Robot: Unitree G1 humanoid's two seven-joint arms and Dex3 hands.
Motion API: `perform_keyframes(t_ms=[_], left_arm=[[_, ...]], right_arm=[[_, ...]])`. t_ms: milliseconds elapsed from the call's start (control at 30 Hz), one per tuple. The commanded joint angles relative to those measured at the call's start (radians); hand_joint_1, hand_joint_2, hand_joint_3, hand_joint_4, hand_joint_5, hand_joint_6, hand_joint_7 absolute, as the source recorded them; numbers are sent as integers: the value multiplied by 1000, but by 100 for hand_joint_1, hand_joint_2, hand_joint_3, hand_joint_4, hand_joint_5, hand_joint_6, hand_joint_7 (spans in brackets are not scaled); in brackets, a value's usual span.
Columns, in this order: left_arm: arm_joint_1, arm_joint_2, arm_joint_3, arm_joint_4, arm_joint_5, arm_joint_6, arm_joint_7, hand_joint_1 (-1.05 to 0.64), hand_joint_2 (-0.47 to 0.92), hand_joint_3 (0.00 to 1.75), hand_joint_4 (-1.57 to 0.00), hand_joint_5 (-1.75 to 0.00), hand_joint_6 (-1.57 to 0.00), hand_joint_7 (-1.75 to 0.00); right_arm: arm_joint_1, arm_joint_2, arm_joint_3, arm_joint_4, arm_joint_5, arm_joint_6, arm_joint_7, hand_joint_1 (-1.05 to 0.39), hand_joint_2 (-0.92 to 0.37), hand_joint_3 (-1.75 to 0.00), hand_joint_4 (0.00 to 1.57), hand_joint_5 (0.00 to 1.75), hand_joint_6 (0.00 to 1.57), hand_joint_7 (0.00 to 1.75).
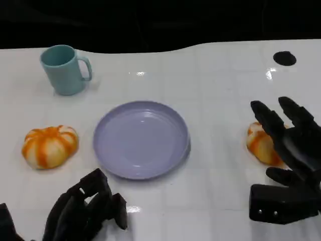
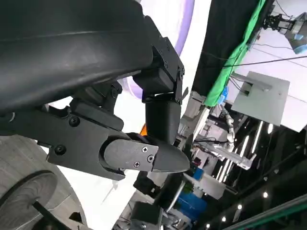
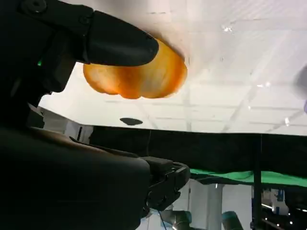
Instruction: Grasp the bread from the table and place it into the plate.
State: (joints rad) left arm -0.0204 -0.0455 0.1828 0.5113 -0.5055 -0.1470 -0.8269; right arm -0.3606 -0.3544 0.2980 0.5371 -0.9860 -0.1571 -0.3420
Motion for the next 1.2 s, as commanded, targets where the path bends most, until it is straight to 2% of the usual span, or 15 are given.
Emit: perform_keyframes(t_ms=[33, 300, 400, 667, 1000, 1200], left_arm=[[9, 13, 4, -10, 12, -4, 18, -67, 92, 20, -83, -175, -64, -173], [10, 14, 5, -12, 12, 1, 14, -67, 92, 20, -82, -175, -65, -172], [9, 13, 5, -7, 15, -8, 13, -67, 92, 20, -82, -175, -65, -171], [11, 12, 5, -9, 17, -12, 14, -67, 92, 22, -83, -175, -66, -171], [17, 12, 4, -22, 13, 3, 15, -65, 92, 22, -83, -175, -67, -171], [20, 11, 4, -23, 17, -5, 13, -65, 92, 22, -83, -175, -66, -171]], right_arm=[[-59, -21, 33, 107, 20, 7, -52, -79, 5, -175, 0, 0, 0, 4], [-137, -11, 89, 280, 65, -10, -92, -86, 8, -174, 0, 0, 1, 7], [-161, -7, 107, 335, 81, -21, -92, -89, 7, -173, 0, 0, 0, 15], [-220, 3, 160, 455, 106, -35, -95, -96, -2, -156, 0, 0, 0, 19], [-264, 16, 176, 539, 177, -112, -101, -101, -8, -156, 0, 0, 0, 27], [-284, 28, 188, 567, 194, -126, -104, -104, -16, -147, 2, 3, 0, 33]])
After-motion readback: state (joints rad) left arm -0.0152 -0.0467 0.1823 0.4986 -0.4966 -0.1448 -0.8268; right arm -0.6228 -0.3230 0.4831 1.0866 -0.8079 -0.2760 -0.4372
